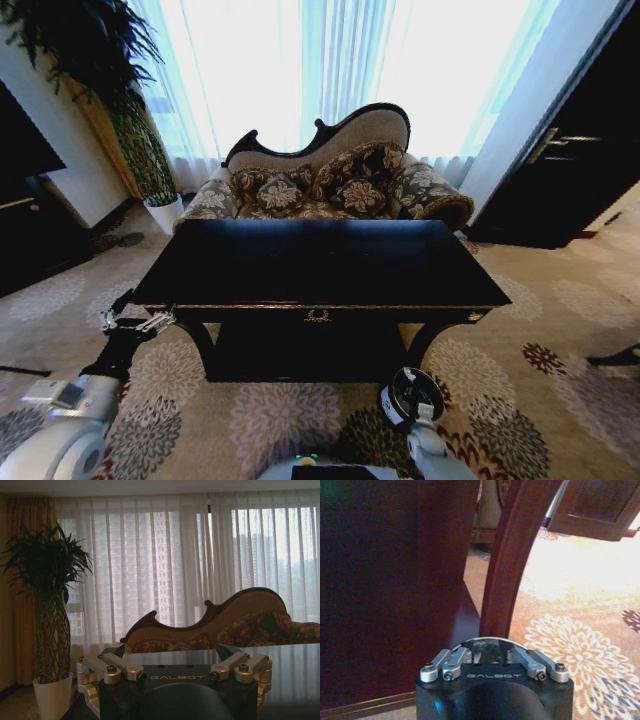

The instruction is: Move to the front of the table and place the trash on the table into the trash bin.

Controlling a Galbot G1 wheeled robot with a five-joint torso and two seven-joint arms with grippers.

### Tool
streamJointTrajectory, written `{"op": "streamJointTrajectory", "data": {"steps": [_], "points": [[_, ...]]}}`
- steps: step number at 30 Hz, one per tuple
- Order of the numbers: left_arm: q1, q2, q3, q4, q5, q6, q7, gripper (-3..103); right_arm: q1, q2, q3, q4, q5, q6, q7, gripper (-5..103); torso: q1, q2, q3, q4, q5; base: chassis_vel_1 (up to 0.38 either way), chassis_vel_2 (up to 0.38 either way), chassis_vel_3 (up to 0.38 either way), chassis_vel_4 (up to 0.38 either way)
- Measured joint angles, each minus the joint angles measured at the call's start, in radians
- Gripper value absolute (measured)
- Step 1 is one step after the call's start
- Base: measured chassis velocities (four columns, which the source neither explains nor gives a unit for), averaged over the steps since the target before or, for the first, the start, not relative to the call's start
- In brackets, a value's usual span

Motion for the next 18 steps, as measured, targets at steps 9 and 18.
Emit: {"op": "streamJointTrajectory", "data": {"steps": [9, 18], "points": [[0.000, 0.000, 0.000, 0.000, 0.000, 0.000, 0.000, 100, -0.031, 0.001, 0.007, 0.040, 0.015, -0.003, -0.001, 61, 0.000, 0.000, 0.000, 0.0001, -0.0001, 0.000, 0.000, 0.000, 0.000], [0.000, 0.000, 0.000, 0.000, 0.000, 0.000, 0.000, 100, -0.200, 0.045, 0.059, 0.235, -0.003, 0.091, -0.054, 94, 0.000, 0.000, 0.000, -0.0002, 0.0000, 0.000, 0.000, 0.000, 0.000]]}}
